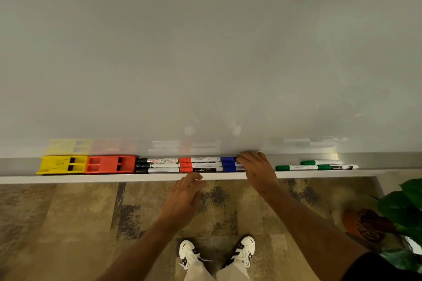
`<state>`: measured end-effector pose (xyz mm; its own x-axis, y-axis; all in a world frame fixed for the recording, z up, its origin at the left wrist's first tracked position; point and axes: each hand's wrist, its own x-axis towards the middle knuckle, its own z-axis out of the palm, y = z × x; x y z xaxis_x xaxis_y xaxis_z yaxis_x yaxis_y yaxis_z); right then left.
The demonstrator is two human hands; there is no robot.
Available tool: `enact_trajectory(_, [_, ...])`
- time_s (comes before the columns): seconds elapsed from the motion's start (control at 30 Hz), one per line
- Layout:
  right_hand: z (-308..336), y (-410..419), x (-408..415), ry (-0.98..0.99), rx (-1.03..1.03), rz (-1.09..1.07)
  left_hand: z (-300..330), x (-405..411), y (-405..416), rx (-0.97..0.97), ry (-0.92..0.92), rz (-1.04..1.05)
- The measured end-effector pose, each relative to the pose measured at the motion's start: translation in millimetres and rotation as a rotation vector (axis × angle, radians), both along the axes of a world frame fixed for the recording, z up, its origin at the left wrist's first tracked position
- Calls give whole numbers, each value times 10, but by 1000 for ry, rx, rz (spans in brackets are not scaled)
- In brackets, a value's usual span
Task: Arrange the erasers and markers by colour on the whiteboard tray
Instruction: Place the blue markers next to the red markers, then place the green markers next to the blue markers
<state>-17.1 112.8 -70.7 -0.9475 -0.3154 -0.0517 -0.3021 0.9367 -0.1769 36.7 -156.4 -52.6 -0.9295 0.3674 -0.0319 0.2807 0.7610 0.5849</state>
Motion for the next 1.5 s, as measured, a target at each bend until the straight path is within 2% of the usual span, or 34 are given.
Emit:
enact_trajectory(0.17, [-1, -13, 120, -27, -26, -56, 64, 25, -15, 25, 9, -25])
enact_trajectory(0.4, [266, 249, 273, 85, -83, -144, 254, -87, 236, 41, 38, -77])
enact_trajectory(0.73, [494, 1740, 405, 46, -188, -341, 443, -294, 1637, 89, -7, -88])
enact_trajectory(1.03, [432, 3000, 392, 24, -185, -367, 266, -528, 2909, -32, -23, -66])
enact_trajectory(1.2, [354, 3262, 319, -36, -118, -260, 134, -614, 3283, -256, -53, -194])
enact_trajectory(1.33, [305, 3173, 236, -57, -165, -207, 49, -642, 3365, -384, -76, -231])
enact_trajectory(1.5, [190, 2987, 180, -110, -99, -35, -18, -669, 3321, -392, -131, -223])
